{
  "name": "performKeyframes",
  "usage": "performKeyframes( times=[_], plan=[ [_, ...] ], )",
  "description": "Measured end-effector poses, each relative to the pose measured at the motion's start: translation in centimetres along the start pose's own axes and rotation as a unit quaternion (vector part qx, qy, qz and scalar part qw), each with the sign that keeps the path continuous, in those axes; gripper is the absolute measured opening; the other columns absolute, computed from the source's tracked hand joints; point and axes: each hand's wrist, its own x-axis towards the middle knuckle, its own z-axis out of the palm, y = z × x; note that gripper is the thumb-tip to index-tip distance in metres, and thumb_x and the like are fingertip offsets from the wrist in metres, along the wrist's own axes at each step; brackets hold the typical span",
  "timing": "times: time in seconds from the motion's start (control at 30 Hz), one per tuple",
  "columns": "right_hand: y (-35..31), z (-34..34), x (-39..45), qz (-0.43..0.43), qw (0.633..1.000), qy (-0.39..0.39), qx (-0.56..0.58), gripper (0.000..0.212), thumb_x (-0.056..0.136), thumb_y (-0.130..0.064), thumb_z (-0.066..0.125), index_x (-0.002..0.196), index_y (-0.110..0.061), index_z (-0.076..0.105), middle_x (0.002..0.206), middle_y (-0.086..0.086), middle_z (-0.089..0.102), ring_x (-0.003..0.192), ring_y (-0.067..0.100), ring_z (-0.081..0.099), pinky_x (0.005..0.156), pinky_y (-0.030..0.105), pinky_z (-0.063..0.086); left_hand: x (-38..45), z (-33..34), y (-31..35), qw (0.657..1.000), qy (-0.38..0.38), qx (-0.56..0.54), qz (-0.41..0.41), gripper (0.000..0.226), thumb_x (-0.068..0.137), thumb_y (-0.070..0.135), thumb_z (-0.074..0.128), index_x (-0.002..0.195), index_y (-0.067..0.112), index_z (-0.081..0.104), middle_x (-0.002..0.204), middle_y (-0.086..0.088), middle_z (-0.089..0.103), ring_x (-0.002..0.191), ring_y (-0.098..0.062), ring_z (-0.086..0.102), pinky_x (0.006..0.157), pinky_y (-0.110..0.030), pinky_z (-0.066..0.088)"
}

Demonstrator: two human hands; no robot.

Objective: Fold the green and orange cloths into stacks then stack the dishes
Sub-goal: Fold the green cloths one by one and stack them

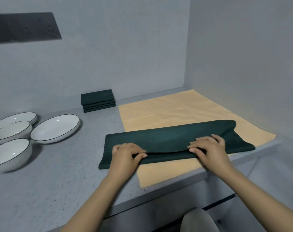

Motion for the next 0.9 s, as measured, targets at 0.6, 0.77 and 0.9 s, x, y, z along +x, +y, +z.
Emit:
performKeyframes(
  times=[0.6, 0.77, 0.9],
  plan=[
    [-0.1, 0.3, -3.0, 0.04, 0.998, -0.006, 0.049, 0.011, 0.083, -0.019, 0.07, 0.091, -0.023, 0.076, 0.108, -0.006, 0.07, 0.107, 0.001, 0.052, 0.108, 0.028, 0.016, -3.0, 0.7, 0.7, 0.999, -0.009, -0.015, -0.038, 0.017, 0.086, 0.036, 0.067, 0.098, 0.028, 0.076, 0.112, 0.009, 0.066, 0.111, -0.011, 0.052, 0.102, -0.038, 0.037],
    [0.0, 0.2, -3.1, 0.046, 0.998, -0.014, 0.051, 0.011, 0.084, -0.02, 0.069, 0.092, -0.024, 0.075, 0.111, -0.007, 0.069, 0.109, 0.0, 0.05, 0.107, 0.027, 0.016, -2.2, 0.5, 2.3, 0.997, -0.025, 0.046, -0.058, 0.031, 0.091, 0.047, 0.055, 0.072, 0.024, 0.066, 0.091, 0.012, 0.063, 0.097, -0.011, 0.05, 0.088, -0.031, 0.04],
    [0.0, 0.2, -3.1, 0.045, 0.998, -0.02, 0.046, 0.011, 0.085, -0.021, 0.068, 0.093, -0.026, 0.075, 0.112, -0.009, 0.068, 0.11, -0.001, 0.049, 0.105, 0.026, 0.017, -0.5, 1.2, 3.8, 0.994, -0.043, 0.064, -0.076, 0.028, 0.093, 0.035, 0.051, 0.068, 0.022, 0.053, 0.086, 0.006, 0.056, 0.096, -0.017, 0.05, 0.081, -0.031, 0.042]
  ],
)
